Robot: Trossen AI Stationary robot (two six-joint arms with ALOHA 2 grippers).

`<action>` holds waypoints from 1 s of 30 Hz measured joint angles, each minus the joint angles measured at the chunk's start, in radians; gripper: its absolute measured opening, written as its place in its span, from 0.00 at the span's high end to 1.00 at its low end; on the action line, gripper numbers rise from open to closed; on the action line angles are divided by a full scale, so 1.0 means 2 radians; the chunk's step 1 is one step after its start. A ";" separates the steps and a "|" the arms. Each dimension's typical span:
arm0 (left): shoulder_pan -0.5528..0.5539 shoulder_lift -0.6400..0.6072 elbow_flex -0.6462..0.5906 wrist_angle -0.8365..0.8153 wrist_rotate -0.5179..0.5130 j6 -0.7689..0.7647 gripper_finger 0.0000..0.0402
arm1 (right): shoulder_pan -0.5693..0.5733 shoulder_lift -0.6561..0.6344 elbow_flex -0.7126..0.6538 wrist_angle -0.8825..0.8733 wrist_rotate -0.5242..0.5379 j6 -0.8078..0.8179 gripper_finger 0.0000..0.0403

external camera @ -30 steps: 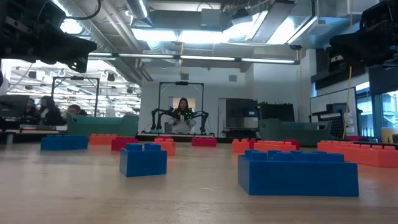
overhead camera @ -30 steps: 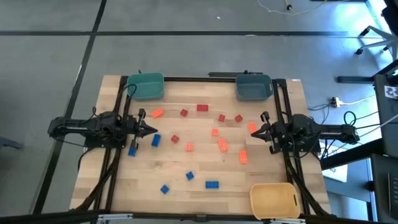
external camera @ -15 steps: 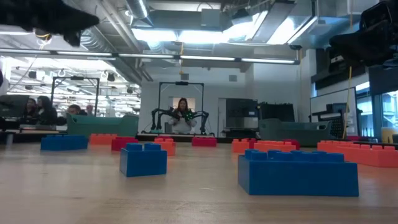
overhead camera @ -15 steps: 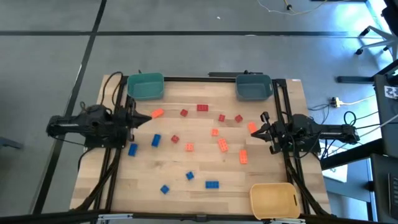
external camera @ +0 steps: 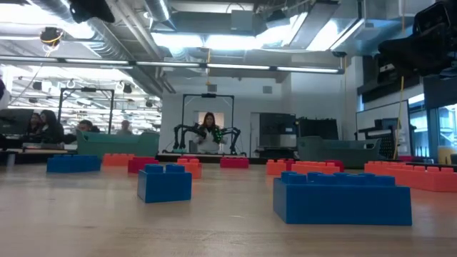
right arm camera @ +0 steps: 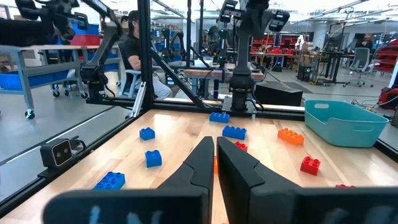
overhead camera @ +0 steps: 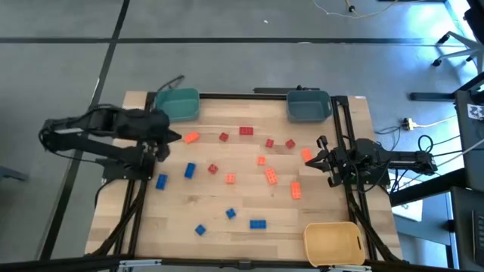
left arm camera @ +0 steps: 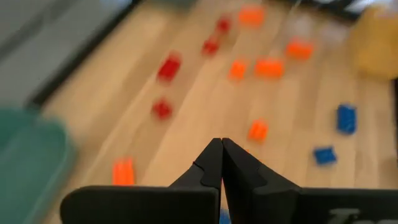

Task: Sort & place blocks by color
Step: Put the blue game piece into the green bin

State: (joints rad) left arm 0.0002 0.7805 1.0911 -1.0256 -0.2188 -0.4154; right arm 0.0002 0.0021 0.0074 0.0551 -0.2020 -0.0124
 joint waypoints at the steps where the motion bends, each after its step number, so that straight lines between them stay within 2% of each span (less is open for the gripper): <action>1: 0.001 0.021 0.019 -0.027 0.001 -0.025 1.00 | 0.000 0.000 0.000 0.000 0.000 0.000 0.94; 4: 0.007 0.066 0.058 -0.097 0.013 -0.101 1.00 | 0.000 0.000 0.000 0.000 0.000 0.000 0.94; 6: 0.011 0.082 0.074 -0.112 0.033 -0.120 1.00 | 0.000 0.000 0.000 0.000 0.000 0.000 0.94; 11: 0.012 0.098 0.088 -0.079 0.105 -0.114 1.00 | 0.000 0.000 0.000 0.000 0.000 0.001 0.94; 14: 0.012 0.099 0.088 -0.045 0.135 -0.140 1.00 | 0.000 0.000 0.000 0.000 0.000 0.000 0.94; 27: 0.012 0.099 0.089 -0.032 0.164 -0.142 1.00 | 0.000 0.000 0.000 0.000 0.000 0.000 0.94; 30: 0.012 0.099 0.089 -0.032 0.169 -0.162 1.00 | 0.000 0.000 0.000 0.000 0.000 0.000 0.94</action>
State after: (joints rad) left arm 0.0235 0.9784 1.2682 -1.0897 0.1201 -0.7398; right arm 0.0000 0.0025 0.0071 0.0551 -0.2020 -0.0118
